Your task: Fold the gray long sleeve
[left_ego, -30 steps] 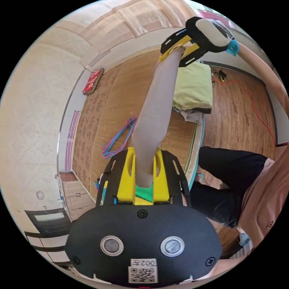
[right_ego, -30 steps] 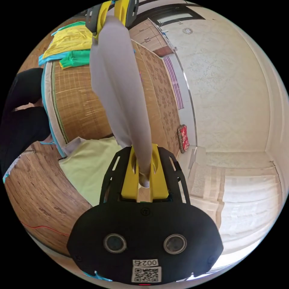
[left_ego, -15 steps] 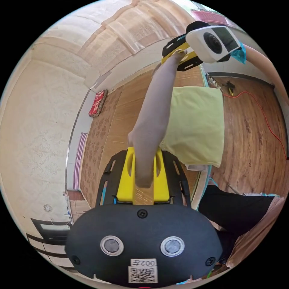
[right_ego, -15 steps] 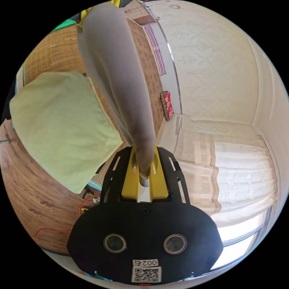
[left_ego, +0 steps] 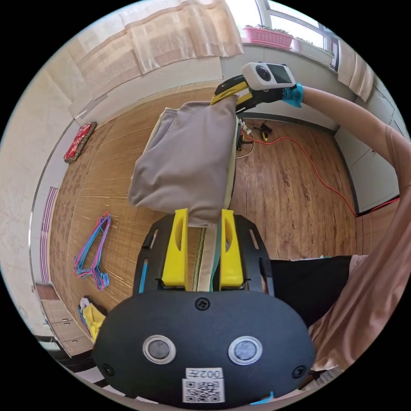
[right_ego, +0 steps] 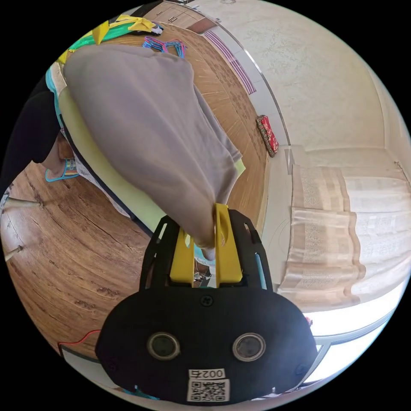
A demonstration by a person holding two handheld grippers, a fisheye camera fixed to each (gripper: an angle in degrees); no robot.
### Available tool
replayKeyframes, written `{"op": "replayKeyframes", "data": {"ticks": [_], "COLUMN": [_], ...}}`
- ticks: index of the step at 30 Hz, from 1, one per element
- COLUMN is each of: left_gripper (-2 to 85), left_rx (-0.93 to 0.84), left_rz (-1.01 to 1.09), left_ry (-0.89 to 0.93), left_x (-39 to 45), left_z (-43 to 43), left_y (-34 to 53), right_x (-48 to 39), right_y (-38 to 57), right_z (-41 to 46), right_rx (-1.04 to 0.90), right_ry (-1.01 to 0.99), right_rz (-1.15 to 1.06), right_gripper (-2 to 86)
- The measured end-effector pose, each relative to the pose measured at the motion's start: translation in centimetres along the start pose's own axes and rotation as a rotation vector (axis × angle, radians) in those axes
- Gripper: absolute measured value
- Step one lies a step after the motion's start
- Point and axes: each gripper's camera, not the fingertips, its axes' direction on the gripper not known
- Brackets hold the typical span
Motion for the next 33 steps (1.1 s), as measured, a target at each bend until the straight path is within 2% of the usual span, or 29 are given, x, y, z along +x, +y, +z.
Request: {"op": "replayKeyframes", "data": {"ticks": [5, 10, 15, 20, 24, 29, 33], "left_gripper": [10.0, 11.3, 11.5, 11.7, 13.1, 12.4, 11.7], "left_rx": [0.045, 0.060, 0.080, 0.091, 0.135, 0.201, 0.250], "left_rz": [-0.118, -0.171, -0.195, -0.229, -0.273, -0.307, -0.424], "left_ry": [0.039, 0.026, 0.041, 0.092, 0.103, 0.110, 0.090], "left_x": [-2.3, -3.3, -4.7, -6.7, -9.3, -13.1, -16.5], "left_z": [1.5, 3.6, 4.6, 4.7, 3.5, 2.5, 3.0], "left_y": [1.0, 0.7, 1.3, 2.9, 5.3, 7.3, 7.4], "right_x": [1.6, 3.3, 5.6, 8.0, 11.4, 14.0, 14.8], "right_y": [2.9, 7.4, 13.2, 17.5, 20.0, 19.9, 18.4], "right_z": [1.7, 4.6, 5.9, 6.9, 6.0, 5.9, 9.0], "right_rx": [-0.029, -0.136, -0.116, -0.126, 0.034, 0.218, 0.206], "right_ry": [-0.013, -0.052, -0.204, -0.227, -0.297, -0.369, -0.420], "right_rz": [0.049, 0.116, 0.295, 0.454, 0.640, 0.744, 0.784], "right_gripper": [9.4, 9.8, 8.7, 7.6, 7.0, 7.1, 8.4]}}
